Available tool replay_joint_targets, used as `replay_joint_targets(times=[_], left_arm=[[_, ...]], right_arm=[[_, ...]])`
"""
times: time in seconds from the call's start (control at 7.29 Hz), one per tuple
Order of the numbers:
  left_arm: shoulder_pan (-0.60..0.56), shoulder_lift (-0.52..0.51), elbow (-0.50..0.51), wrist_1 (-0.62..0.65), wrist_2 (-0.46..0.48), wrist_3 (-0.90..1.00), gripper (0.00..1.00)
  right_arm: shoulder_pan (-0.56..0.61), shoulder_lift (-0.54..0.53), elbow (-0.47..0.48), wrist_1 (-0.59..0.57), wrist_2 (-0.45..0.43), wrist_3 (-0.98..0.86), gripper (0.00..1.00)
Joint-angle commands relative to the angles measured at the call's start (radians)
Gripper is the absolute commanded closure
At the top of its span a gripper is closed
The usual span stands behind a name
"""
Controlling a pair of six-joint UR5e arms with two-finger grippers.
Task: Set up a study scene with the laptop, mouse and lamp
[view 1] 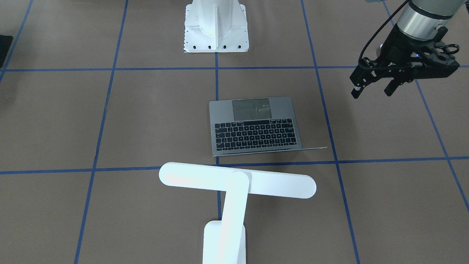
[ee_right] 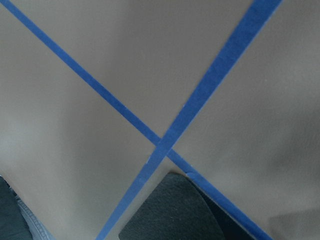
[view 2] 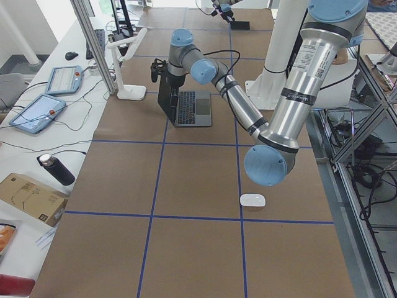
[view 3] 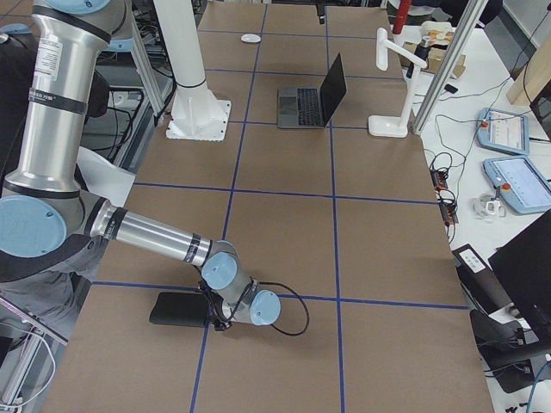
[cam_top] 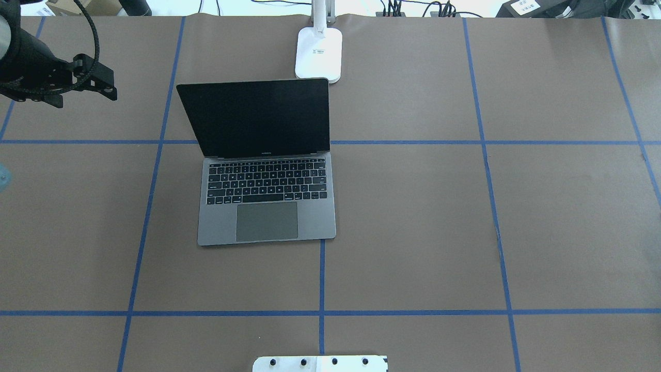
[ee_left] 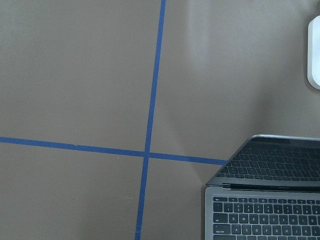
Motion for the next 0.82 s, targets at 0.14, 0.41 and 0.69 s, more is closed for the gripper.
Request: replay_joint_targets(times=[0.14, 0.41, 0.69], left_arm=[[0.000, 0.002, 0.000, 0.000, 0.002, -0.001, 0.00], [0.002, 0.002, 0.000, 0.000, 0.002, -0.001, 0.00], [0.002, 0.001, 0.000, 0.000, 0.027, 0.000, 0.00]], right_arm=[[0.000, 0.002, -0.009, -0.001, 0.000, 0.000, 0.00], [-0.002, 0.022, -0.015, -0.001, 0.002, 0.002, 0.00], [-0.002, 0.038, -0.017, -0.001, 0.002, 0.005, 0.00]])
